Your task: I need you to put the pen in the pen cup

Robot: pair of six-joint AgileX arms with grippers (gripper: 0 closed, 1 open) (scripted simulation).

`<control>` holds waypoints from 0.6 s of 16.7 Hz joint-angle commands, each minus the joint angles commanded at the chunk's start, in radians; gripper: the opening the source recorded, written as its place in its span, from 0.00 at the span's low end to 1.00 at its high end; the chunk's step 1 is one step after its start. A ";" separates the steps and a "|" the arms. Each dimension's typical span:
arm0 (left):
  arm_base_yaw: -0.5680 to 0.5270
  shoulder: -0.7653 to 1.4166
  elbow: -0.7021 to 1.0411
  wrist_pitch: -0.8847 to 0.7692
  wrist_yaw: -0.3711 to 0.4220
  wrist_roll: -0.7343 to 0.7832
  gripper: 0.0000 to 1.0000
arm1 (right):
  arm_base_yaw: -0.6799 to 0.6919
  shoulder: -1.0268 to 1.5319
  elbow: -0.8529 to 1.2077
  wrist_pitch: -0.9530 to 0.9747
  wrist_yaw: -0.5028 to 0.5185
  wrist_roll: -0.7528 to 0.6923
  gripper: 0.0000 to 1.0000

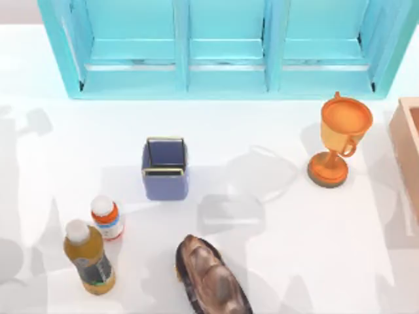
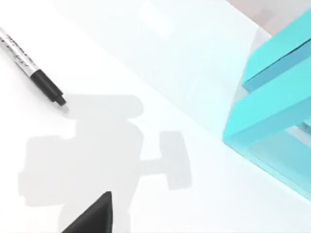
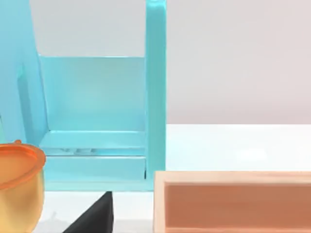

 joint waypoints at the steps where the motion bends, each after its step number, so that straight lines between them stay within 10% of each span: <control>1: 0.024 0.100 0.082 -0.037 0.018 -0.031 1.00 | 0.000 0.000 0.000 0.000 0.000 0.000 1.00; 10: 0.209 0.860 0.706 -0.318 0.157 -0.266 1.00 | 0.000 0.000 0.000 0.000 0.000 0.000 1.00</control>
